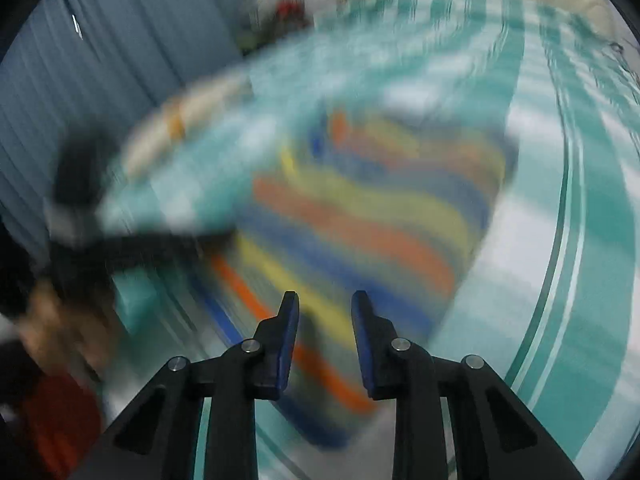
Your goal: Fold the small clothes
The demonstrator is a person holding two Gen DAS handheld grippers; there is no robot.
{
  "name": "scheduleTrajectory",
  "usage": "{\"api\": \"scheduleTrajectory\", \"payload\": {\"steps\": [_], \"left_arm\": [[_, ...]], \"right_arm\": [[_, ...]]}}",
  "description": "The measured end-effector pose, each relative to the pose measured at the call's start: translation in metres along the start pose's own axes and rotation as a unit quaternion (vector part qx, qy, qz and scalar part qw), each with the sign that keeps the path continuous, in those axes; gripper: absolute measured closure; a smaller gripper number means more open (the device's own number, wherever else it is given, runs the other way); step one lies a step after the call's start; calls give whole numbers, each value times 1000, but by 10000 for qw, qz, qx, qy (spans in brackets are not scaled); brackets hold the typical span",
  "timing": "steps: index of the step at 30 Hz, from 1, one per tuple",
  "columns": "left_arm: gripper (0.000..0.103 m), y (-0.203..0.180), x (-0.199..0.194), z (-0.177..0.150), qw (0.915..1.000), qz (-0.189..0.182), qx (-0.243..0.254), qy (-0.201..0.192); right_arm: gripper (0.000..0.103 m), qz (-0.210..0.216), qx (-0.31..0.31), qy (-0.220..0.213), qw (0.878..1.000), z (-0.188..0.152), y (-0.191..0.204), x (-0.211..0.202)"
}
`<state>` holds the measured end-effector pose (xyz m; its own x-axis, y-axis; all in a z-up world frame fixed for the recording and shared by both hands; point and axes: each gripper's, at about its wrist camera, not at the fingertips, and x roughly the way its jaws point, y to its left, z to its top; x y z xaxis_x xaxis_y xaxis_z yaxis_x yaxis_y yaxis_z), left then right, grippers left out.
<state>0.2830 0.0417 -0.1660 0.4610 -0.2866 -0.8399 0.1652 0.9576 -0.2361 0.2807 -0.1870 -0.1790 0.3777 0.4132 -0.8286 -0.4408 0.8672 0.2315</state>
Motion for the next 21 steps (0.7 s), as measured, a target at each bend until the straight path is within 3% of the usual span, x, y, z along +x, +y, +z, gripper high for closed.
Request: {"api": "scheduleTrajectory", "payload": {"steps": [1, 3, 4, 7, 10, 12, 13, 15, 16, 17, 18, 21], "left_arm": [[95, 7, -1, 1, 10000, 75, -49, 18], [94, 21, -12, 10, 9998, 59, -205, -30], [89, 25, -16, 16, 9996, 24, -275, -97], [72, 23, -29, 39, 9977, -368, -346, -455], [71, -2, -16, 70, 9969, -642, 26, -452], [71, -20, 12, 89, 9975, -526, 399, -256], [71, -23, 29, 97, 9984, -265, 479, -144], [68, -16, 59, 105, 9992, 117, 363, 103], [63, -10, 69, 107, 9995, 132, 246, 174], [62, -3, 71, 106, 9998, 49, 117, 183], [62, 0, 66, 104, 9998, -25, 47, 179], [57, 5, 32, 92, 9998, -159, 122, -50]], "right_arm": [[79, -123, -94, 85, 9998, -8, 2, 5], [79, -185, -215, -153, 9995, -19, 4, -2], [79, -134, -109, -130, 9998, -18, 1, -6], [79, 22, 189, -480, 9987, 0, -12, -30], [79, -99, 254, -803, 9964, 36, -27, -44], [79, -238, 271, -827, 9959, 64, -38, -35], [79, -321, 291, -810, 9958, 75, -44, -27], [79, -535, 506, -646, 9952, 92, -61, 0], [79, -655, 652, -456, 9947, 96, -72, 17], [79, -662, 885, -67, 9938, 97, -85, 38], [79, -626, 968, -21, 9933, 93, -89, 43], [79, -750, 956, -370, 9919, 91, -80, 26]]}}
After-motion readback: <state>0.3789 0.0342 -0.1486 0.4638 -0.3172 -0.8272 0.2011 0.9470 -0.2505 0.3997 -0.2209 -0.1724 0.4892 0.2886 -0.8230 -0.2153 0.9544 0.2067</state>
